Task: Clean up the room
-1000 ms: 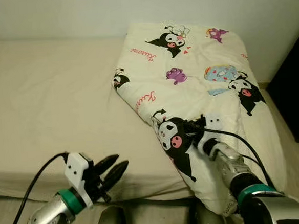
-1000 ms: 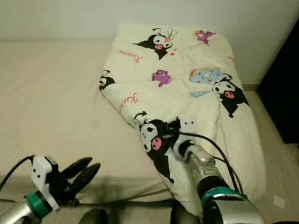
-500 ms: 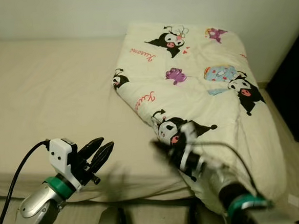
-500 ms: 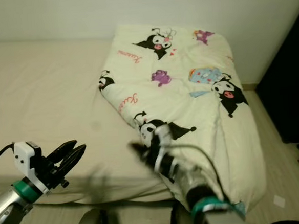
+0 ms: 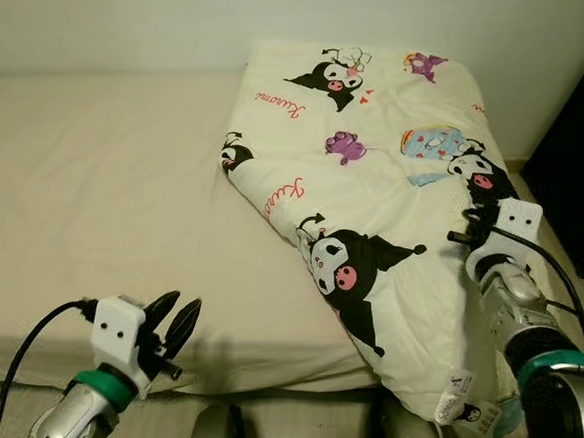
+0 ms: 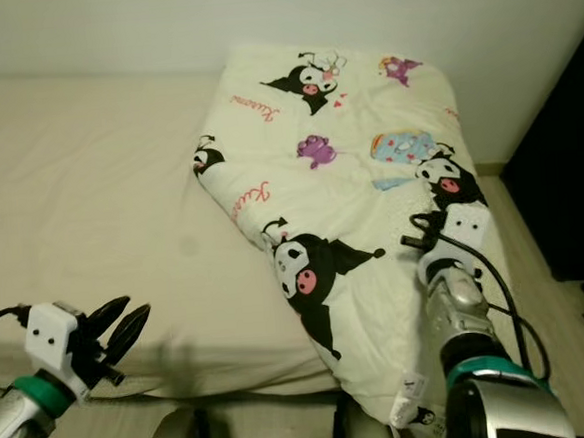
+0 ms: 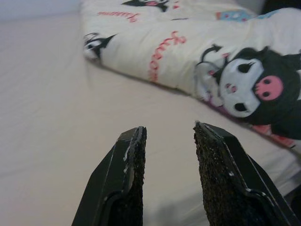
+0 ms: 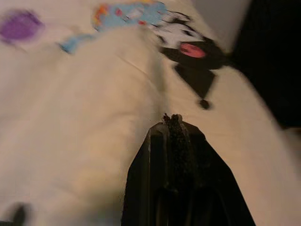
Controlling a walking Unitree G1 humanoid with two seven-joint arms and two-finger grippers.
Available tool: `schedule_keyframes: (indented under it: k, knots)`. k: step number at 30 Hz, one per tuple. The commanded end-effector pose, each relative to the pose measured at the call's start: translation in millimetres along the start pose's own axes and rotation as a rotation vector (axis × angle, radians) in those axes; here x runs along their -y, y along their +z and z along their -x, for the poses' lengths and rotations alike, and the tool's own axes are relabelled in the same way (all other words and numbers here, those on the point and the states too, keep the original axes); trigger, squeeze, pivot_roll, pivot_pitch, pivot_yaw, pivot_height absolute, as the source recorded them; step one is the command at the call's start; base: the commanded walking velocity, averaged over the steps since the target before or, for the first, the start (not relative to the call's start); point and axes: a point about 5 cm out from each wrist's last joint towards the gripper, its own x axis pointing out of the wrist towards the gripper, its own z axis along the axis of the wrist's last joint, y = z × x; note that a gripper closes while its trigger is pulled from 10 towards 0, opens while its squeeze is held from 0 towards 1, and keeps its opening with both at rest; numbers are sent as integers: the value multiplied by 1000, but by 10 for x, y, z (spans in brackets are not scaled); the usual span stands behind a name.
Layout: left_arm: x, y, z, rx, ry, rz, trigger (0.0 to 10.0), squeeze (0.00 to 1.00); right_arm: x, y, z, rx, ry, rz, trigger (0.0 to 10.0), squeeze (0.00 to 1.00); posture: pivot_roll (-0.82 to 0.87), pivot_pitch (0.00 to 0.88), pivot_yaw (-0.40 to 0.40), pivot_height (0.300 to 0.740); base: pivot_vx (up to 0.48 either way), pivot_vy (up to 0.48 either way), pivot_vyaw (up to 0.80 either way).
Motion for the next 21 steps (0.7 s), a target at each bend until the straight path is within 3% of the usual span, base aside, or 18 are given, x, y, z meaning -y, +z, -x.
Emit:
schedule_keyframes:
  k: [1, 8, 16, 19, 20, 21]
  knots:
    - [-11, 29, 64, -7, -3, -9, 10000, 0, 94, -156, 41, -65, -67, 89, 10000, 0, 221, 131, 67, 606, 0, 0, 0]
    - [115, 224, 70, 29, -112, -34, 10000, 0, 221, -237, 76, -90, -175, 181, 10000, 0, 254, 150, 86, 606, 0, 0, 0]
    - [92, 259, 54, 37, -118, -54, 10000, 0, 183, -357, 125, -114, -148, 266, 10000, 0, 261, 151, 101, 606, 0, 0, 0]
    - [86, 275, 52, 35, -121, -51, 10000, 0, -27, -588, 206, -229, -9, 92, 10000, 0, 259, 148, 107, 606, 0, 0, 0]
    - [86, 275, 52, 35, -121, -51, 10000, 0, -27, -588, 206, -229, -9, 92, 10000, 0, 259, 148, 107, 606, 0, 0, 0]
    - [80, 284, 49, 35, -119, -48, 10000, 0, -169, -649, 238, -256, 85, 20, 10000, 0, 255, 146, 107, 606, 0, 0, 0]
